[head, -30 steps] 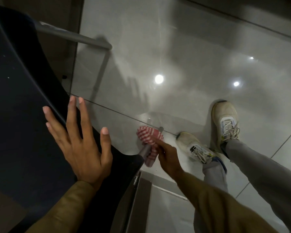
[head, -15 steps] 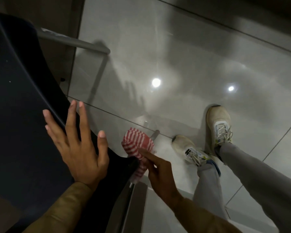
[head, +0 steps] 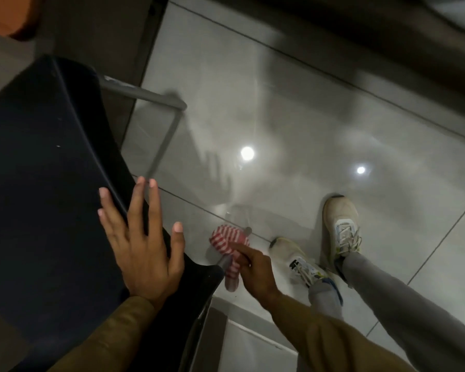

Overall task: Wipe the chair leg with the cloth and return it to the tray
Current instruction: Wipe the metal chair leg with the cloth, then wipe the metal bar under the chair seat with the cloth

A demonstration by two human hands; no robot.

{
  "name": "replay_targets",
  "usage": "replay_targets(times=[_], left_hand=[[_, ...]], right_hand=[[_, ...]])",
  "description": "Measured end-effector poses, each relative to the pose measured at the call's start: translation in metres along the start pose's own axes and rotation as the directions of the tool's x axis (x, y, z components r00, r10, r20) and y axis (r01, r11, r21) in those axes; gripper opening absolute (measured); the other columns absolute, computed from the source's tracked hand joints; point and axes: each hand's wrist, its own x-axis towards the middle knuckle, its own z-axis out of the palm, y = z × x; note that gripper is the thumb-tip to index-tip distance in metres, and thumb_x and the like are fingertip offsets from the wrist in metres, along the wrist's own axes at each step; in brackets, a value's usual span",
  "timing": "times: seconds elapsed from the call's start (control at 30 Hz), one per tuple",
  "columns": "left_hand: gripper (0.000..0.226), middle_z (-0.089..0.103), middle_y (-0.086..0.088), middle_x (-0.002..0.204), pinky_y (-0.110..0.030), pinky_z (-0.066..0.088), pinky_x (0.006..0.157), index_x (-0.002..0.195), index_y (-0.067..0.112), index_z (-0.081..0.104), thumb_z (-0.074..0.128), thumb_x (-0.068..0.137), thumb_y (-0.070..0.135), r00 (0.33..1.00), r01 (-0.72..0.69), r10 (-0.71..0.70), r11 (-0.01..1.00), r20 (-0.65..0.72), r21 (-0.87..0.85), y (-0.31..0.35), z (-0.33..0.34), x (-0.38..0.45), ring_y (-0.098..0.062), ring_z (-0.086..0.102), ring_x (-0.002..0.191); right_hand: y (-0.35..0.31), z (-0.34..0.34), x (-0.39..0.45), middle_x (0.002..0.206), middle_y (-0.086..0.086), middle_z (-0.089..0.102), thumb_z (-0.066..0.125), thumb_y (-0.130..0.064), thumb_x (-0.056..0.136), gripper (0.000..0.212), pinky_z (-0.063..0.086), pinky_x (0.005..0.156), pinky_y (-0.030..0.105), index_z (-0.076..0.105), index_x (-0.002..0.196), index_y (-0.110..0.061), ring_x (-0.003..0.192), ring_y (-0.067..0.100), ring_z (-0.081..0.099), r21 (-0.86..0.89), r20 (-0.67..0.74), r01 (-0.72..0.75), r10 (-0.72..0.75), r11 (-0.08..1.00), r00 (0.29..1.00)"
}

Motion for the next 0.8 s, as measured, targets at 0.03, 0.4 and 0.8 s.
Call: replay_targets(times=[0.03, 0.4, 0.8], left_hand=[[0.073, 0.028, -0.013, 0.179, -0.057, -0.001, 0.139, 0.171, 0.011, 0.029, 0.031, 0.109, 0.048, 1.000, 0.007, -0.007, 1.000, 0.006, 0.016, 0.000, -0.003, 0.002, -0.037, -0.008, 0.169], [0.069, 0.039, -0.013, 0.166, -0.053, 0.038, 0.118, 0.168, 0.009, 0.032, 0.039, 0.108, 0.043, 0.992, 0.126, -0.126, 0.992, -0.018, -0.014, -0.009, -0.036, 0.049, -0.036, 0.041, 0.145], [0.075, 0.013, -0.005, 0.184, -0.050, 0.008, 0.141, 0.174, 0.010, 0.011, 0.025, 0.112, 0.050, 0.979, 0.199, -0.186, 0.961, 0.083, -0.192, -0.067, -0.045, 0.246, -0.021, 0.009, 0.172]], right_hand=[[-0.009, -0.002, -0.013, 0.113, 0.016, 0.076, 0.057, 0.005, 0.101, 0.029, 0.047, 0.080, 0.000, 0.071, 0.125, -0.002, 0.104, 0.026, 0.073, -0.012, 0.001, 0.046, -0.046, 0.999, 0.999], [-0.106, -0.067, 0.006, 0.110, 0.018, 0.079, 0.055, -0.008, 0.103, 0.025, 0.064, 0.077, 0.033, 0.076, 0.118, -0.012, 0.101, 0.034, 0.076, 0.394, 0.081, -0.106, 0.080, 0.913, 0.994], [-0.267, -0.050, 0.116, 0.130, 0.017, 0.070, 0.053, -0.007, 0.106, 0.031, 0.048, 0.111, 0.052, 0.065, 0.134, -0.004, 0.124, 0.032, 0.065, 0.161, -0.225, 0.149, -0.110, 0.976, 0.968]])
